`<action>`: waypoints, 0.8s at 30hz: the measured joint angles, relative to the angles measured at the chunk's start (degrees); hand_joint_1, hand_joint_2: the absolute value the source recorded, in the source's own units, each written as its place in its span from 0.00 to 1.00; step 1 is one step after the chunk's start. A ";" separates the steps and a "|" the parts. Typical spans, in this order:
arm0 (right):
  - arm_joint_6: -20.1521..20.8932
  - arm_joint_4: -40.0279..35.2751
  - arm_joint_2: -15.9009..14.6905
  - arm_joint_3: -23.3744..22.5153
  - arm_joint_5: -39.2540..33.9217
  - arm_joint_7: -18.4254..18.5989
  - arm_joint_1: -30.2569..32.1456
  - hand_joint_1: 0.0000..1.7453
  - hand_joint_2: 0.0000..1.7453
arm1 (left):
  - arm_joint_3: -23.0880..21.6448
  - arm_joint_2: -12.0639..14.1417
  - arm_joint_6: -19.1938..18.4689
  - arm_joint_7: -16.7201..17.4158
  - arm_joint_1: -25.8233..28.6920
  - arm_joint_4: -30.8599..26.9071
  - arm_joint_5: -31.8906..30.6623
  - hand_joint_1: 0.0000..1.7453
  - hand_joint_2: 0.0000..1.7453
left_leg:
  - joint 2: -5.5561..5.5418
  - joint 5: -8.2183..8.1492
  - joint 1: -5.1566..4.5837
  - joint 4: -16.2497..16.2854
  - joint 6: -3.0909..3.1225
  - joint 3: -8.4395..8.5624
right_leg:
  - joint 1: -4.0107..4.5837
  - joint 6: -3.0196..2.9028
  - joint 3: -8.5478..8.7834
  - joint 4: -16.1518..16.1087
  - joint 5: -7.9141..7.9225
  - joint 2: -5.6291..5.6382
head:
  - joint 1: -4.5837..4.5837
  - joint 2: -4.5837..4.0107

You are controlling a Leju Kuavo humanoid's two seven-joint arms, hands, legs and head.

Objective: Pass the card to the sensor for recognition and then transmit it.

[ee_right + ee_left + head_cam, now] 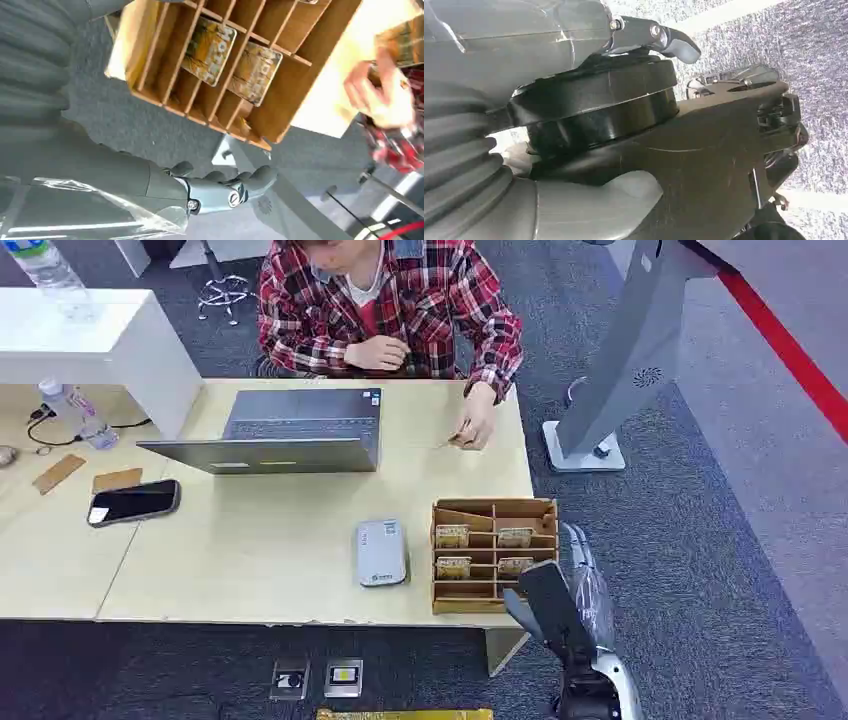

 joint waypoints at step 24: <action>14.05 1.88 -0.02 3.37 40.47 10.58 -14.82 0.00 1.00 | -0.20 0.77 -2.86 0.00 -0.10 -0.15 0.02 0.00 1.00 | -0.07 0.02 -0.01 0.00 0.03 -0.03 | -0.01 0.00 0.01 0.01 0.00 -0.05 | -0.02 0.00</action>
